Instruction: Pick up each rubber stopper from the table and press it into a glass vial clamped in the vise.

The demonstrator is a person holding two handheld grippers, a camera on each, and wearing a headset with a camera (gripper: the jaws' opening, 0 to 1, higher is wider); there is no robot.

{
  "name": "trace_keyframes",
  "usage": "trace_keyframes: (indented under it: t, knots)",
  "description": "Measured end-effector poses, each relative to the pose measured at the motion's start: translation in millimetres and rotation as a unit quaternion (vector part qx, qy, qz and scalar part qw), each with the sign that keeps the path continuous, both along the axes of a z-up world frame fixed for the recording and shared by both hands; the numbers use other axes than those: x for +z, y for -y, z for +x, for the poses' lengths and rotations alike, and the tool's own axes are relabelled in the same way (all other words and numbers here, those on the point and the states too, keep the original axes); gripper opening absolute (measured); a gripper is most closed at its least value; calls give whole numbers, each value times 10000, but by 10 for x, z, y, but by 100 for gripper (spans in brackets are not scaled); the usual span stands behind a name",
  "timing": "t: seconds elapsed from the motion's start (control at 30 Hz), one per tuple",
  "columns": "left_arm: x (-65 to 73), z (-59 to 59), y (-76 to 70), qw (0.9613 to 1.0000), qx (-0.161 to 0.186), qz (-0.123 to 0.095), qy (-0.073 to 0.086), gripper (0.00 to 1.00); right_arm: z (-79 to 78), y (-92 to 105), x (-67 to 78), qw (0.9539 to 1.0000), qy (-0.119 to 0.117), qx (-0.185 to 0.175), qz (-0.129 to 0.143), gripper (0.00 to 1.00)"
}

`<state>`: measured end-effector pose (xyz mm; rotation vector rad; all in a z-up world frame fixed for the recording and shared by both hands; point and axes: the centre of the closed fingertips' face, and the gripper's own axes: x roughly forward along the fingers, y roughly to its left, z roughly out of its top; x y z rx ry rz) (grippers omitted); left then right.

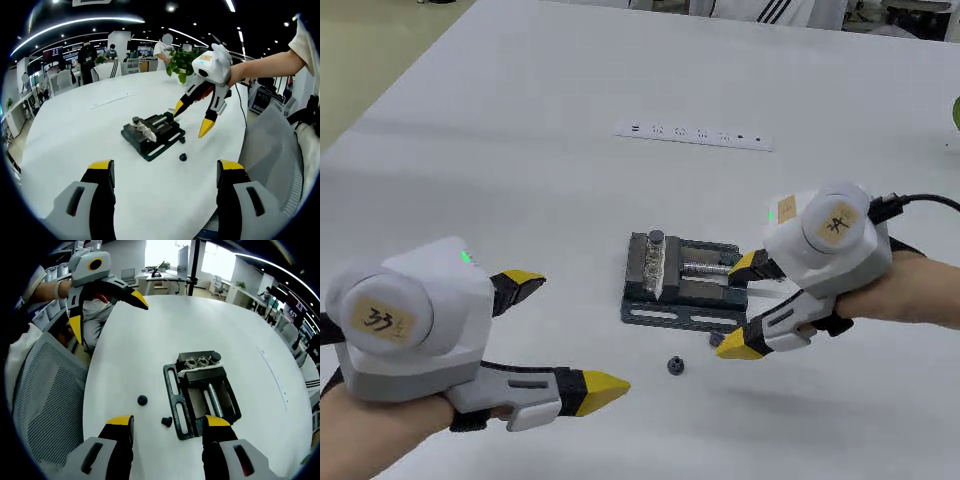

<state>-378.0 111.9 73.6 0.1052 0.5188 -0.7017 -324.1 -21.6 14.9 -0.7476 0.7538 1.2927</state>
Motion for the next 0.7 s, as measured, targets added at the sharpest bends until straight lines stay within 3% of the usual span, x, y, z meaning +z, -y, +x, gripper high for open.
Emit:
trace_keyframes:
  t: [0.17, 0.4, 0.57, 0.7]
  knots:
    - [4, -4, 8, 10000, 18, -2, 2, 82, -33, 43, -96, 9991, 56, -373, 174, 42]
    - [-6, -11, 4, 10000, 8, 8, -25, 80, 5, 58, -222, 9971, 354, -645, 201, 33]
    - [-10, -26, 11, 10000, 40, 11, -45, 79, -5, 47, -335, 9965, 554, -609, 135, 24]
    - [-18, -46, 11, 10000, 45, 1, -76, 78, 13, 7, -344, 9948, 824, -586, 115, 15]
